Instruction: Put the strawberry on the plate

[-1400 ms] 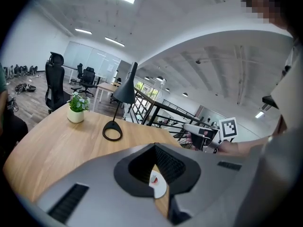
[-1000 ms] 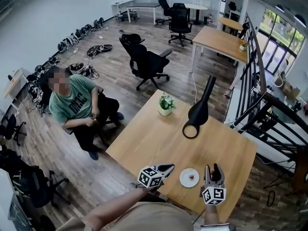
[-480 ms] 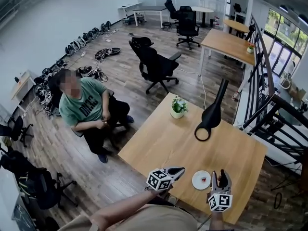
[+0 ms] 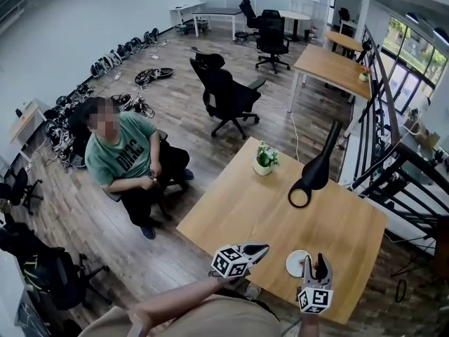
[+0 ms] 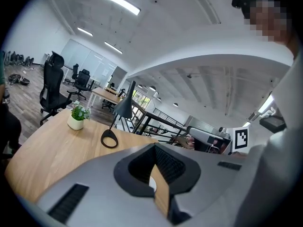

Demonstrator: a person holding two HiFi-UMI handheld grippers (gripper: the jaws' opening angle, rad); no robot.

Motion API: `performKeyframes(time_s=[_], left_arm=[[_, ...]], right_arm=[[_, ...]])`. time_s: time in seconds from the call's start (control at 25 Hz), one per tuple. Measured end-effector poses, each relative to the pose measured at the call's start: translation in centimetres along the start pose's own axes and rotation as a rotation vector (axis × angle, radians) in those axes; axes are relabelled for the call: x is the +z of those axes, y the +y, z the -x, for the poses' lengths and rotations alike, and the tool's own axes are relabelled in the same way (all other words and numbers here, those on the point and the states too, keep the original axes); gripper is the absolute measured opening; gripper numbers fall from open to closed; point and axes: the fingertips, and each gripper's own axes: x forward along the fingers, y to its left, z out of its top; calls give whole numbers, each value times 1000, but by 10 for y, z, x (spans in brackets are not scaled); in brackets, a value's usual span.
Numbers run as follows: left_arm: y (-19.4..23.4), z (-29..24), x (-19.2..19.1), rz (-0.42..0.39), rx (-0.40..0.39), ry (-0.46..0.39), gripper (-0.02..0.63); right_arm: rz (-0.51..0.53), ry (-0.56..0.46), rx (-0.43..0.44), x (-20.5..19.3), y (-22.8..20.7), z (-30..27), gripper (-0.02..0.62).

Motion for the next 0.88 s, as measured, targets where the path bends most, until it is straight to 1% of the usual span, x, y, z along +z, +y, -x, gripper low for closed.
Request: performKeyframes(time_s=[0.12, 0.24, 0.44, 0.56, 0.76, 0.8, 0.88], left_arm=[[14, 7, -3, 10, -3, 7, 3], [18, 9, -4, 15, -8, 12, 3], [28, 18, 1, 4, -32, 28, 3], [36, 14, 7, -4, -41, 31, 3], [25, 11, 3, 1, -68, 42, 3], [27, 12, 3, -4, -67, 38, 3], [41, 14, 13, -19, -42, 13, 3]], right_arm=[[-13, 23, -17, -10, 10, -4, 181], [-21, 39, -31, -15, 10, -2, 181], [-33, 48, -62, -15, 21, -6, 181], [-42, 52, -74, -19, 22, -16, 181], [-49, 66, -100, -26, 17, -3, 181], [-50, 59, -96, -28, 17, -6, 181], [-47, 33, -62, -25, 20, -29, 181]])
